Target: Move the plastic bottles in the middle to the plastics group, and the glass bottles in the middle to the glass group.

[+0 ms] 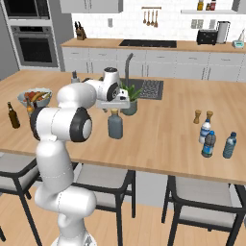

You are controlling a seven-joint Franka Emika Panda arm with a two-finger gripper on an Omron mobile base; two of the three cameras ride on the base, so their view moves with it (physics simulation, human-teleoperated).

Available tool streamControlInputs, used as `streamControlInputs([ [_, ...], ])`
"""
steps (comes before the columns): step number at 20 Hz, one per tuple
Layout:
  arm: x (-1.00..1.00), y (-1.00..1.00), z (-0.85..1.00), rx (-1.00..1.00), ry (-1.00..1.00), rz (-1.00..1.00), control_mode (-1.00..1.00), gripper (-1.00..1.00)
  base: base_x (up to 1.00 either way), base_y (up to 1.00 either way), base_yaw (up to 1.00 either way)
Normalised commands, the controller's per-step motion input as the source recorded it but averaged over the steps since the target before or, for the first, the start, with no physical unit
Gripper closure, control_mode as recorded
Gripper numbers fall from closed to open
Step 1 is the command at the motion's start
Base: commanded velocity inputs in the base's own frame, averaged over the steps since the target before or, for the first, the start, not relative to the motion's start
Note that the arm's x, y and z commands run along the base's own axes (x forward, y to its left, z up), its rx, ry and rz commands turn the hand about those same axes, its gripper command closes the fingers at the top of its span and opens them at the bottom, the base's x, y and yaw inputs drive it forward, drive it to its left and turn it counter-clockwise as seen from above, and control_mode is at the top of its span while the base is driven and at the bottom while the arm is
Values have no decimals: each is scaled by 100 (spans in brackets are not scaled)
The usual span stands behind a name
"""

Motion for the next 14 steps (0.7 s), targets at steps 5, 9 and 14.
streamControlInputs([
  [5,2,-2,0,0,0,-5,-100,-100,0,0,0],
  [9,0,11,0,0,0,0,-100,-100,0,0,0],
  [14,14,7,-11,0,0,0,-100,-100,0,0,0],
])
